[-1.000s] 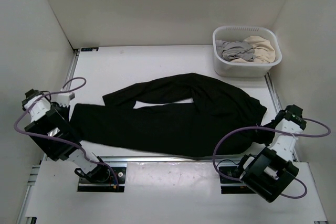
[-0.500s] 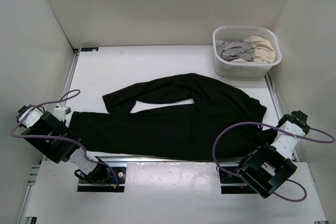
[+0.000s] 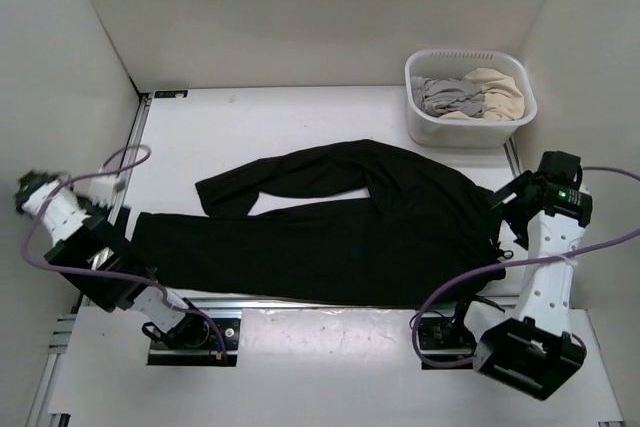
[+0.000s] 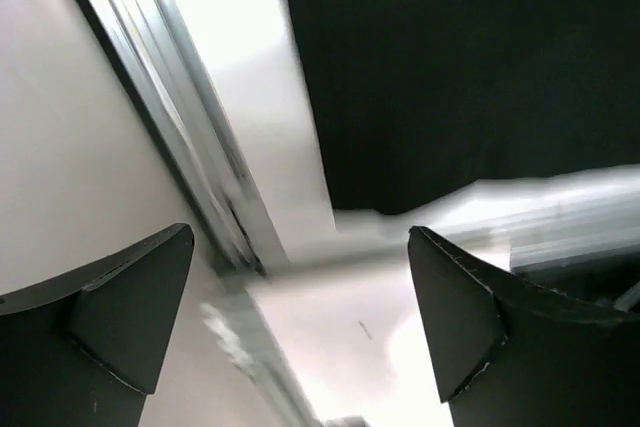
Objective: Fold and stack the trousers
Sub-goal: Flatten the trousers out
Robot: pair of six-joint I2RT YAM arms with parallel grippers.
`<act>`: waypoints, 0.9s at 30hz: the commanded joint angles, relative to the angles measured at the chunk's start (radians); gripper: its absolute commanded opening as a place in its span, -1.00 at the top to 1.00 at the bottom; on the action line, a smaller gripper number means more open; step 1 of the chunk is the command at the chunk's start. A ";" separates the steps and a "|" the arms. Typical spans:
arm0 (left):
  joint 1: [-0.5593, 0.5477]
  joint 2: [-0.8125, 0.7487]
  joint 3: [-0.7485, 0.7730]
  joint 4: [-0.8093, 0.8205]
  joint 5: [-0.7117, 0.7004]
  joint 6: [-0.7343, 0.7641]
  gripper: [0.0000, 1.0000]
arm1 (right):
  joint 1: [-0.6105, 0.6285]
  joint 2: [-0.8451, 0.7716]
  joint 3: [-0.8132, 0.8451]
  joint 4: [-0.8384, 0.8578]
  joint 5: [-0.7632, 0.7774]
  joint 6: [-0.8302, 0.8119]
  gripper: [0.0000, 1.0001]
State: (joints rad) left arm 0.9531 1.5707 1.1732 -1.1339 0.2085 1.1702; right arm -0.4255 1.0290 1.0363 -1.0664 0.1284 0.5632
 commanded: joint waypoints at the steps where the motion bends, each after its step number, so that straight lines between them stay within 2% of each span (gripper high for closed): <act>1: -0.245 -0.026 0.144 -0.058 0.198 -0.114 -1.00 | 0.103 0.005 0.047 0.049 0.088 0.043 -0.79; 3: -0.357 0.073 0.219 -0.058 0.235 -0.202 -1.00 | 0.137 0.060 0.059 0.101 0.074 0.032 -0.76; 4: -0.449 0.148 0.300 -0.040 0.274 -0.277 -1.00 | 0.158 0.139 0.079 0.111 0.047 0.005 -0.76; 7: -0.577 0.273 0.432 -0.015 0.284 -0.386 -1.00 | 0.159 0.306 0.103 0.123 0.047 -0.019 -0.76; 8: -0.649 0.313 0.509 0.000 0.266 -0.398 -1.00 | 0.159 0.342 0.113 0.149 0.022 -0.034 -0.74; 10: -0.729 0.415 0.561 0.028 0.197 -0.414 -1.00 | 0.159 0.423 0.113 0.173 0.002 -0.034 -0.74; 13: -0.775 0.520 0.620 0.066 0.112 -0.414 -1.00 | 0.159 0.500 0.122 0.216 -0.030 -0.034 -0.74; 17: -0.806 0.583 0.608 0.135 0.062 -0.394 -1.00 | 0.159 0.557 0.188 0.229 0.059 -0.057 -0.74; 22: -0.826 0.669 0.583 0.154 0.020 -0.373 -0.98 | 0.150 0.663 0.353 0.209 0.112 -0.094 -0.82; 23: -0.826 0.669 0.583 0.154 0.020 -0.373 -0.83 | 0.136 0.704 0.375 0.209 0.112 -0.094 -0.82; 25: -0.826 0.680 0.572 0.154 0.020 -0.373 -0.31 | 0.107 0.747 0.404 0.223 0.080 -0.076 -0.82; 26: -0.826 0.680 0.572 0.154 0.020 -0.382 0.00 | 0.106 0.793 0.415 0.223 0.057 -0.056 -0.82; 27: -0.826 0.680 0.572 0.154 0.020 -0.382 0.51 | 0.093 0.816 0.435 0.244 0.021 -0.045 -0.82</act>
State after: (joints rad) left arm 0.1333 2.2314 1.7626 -0.9810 0.2394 0.7864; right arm -0.2996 1.7729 1.4281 -0.8433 0.1837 0.4973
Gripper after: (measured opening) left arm 0.394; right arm 0.908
